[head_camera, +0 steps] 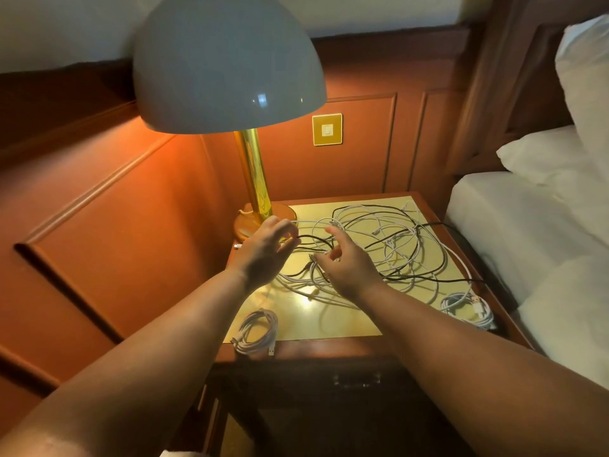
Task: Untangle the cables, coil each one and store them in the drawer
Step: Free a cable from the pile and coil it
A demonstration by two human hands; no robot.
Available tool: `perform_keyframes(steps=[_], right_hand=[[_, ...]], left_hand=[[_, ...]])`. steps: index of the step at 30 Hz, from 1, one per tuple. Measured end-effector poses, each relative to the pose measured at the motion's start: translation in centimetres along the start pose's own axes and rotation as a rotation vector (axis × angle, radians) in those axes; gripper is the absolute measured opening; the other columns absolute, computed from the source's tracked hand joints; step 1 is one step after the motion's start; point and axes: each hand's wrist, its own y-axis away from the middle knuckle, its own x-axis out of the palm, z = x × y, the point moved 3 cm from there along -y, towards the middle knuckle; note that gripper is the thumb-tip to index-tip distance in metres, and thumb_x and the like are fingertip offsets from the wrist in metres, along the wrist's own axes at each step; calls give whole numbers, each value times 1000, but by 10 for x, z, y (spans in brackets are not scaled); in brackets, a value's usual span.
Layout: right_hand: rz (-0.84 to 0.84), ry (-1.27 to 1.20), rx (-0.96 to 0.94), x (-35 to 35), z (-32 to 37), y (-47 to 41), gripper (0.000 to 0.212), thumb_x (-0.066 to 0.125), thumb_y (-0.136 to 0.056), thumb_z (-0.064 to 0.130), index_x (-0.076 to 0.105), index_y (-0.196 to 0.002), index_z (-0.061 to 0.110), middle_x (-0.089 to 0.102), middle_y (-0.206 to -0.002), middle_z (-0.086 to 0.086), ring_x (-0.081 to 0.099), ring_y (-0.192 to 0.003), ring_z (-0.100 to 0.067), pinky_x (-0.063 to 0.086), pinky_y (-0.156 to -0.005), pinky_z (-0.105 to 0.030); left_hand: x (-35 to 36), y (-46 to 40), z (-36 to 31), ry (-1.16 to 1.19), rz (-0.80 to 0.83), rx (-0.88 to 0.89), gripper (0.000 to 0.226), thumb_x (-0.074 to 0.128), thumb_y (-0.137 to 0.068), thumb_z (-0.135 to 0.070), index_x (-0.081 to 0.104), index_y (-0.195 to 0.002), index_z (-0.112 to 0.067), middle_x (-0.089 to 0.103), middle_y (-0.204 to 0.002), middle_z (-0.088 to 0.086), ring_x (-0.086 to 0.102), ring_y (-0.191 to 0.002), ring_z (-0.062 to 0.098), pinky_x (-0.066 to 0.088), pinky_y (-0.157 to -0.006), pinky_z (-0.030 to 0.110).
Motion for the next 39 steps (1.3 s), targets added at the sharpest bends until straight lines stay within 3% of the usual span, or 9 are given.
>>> perform_keyframes(steps=[4, 12, 16, 19, 23, 28, 31, 36, 39], right_hand=[[0, -26, 39, -3, 2, -9, 21, 58, -99, 31, 68, -111, 17, 66, -90, 2, 62, -88, -20, 54, -79, -38], [-58, -494, 302, -23, -6, -3, 27, 51, -98, 33, 62, -99, 8, 58, -88, -3, 52, -82, -16, 39, -64, -31], [-148, -567, 344, -36, -13, -1, 25, 57, -97, 32, 56, -79, 15, 47, -67, 1, 43, -65, -15, 40, -61, -30], [-188, -545, 348, -49, -15, 2, 12, 53, -100, 14, 64, -95, 15, 62, -87, -4, 56, -76, -16, 52, -67, -27], [-209, -637, 432, -63, -22, 7, 28, 44, -103, 4, 56, -127, 12, 66, -99, -11, 63, -74, -16, 60, -78, -32], [-111, -759, 618, -73, -23, 18, 24, 38, -106, 9, 60, -103, 0, 55, -73, -6, 44, -54, -11, 46, -59, -27], [-67, -682, 562, -77, -15, 22, 25, 36, -107, 15, 59, -101, 5, 53, -76, -6, 46, -62, -14, 43, -60, -28], [15, -410, 267, -75, 1, 24, 21, 38, -103, 13, 58, -98, 7, 60, -105, -16, 59, -98, -26, 51, -87, -38], [20, -585, 144, -76, 7, 24, 20, 42, -101, 11, 61, -105, 13, 59, -115, -5, 58, -95, -8, 48, -82, -24]], left_hand=[[6, 3, 5, 12, 78, 40, 11, 59, -98, -25, 58, -109, -22, 58, -110, -5, 59, -90, 12, 51, -68, 18], [19, 18, 33, -62, 161, -168, 17, 62, -97, -32, 70, -100, -17, 66, -100, -2, 60, -91, 16, 54, -80, 35], [21, 16, 16, 0, 126, -94, 20, 65, -95, -34, 73, -99, -16, 66, -94, -5, 60, -84, 12, 49, -68, 24], [23, 12, 0, 29, 149, 15, 15, 70, -91, -31, 74, -98, -18, 69, -95, -4, 64, -83, 12, 57, -67, 31], [21, 6, -14, 34, 210, 84, 11, 76, -87, -26, 72, -97, -23, 69, -97, -7, 67, -84, 10, 61, -68, 32], [26, -7, -38, 184, 295, -17, 35, 75, -85, -11, 64, -114, -27, 65, -106, -8, 65, -94, 8, 60, -77, 26], [37, -17, -54, 209, 260, -86, 52, 72, -85, -5, 54, -128, -28, 61, -109, -7, 63, -94, 9, 58, -75, 22], [65, -32, -71, 198, 236, -162, 49, 71, -90, -17, 51, -134, -26, 56, -113, -7, 59, -99, 12, 54, -81, 21], [83, -39, -69, 270, 180, -276, 34, 68, -93, -24, 57, -125, -26, 63, -108, -4, 61, -95, 12, 50, -76, 24]])
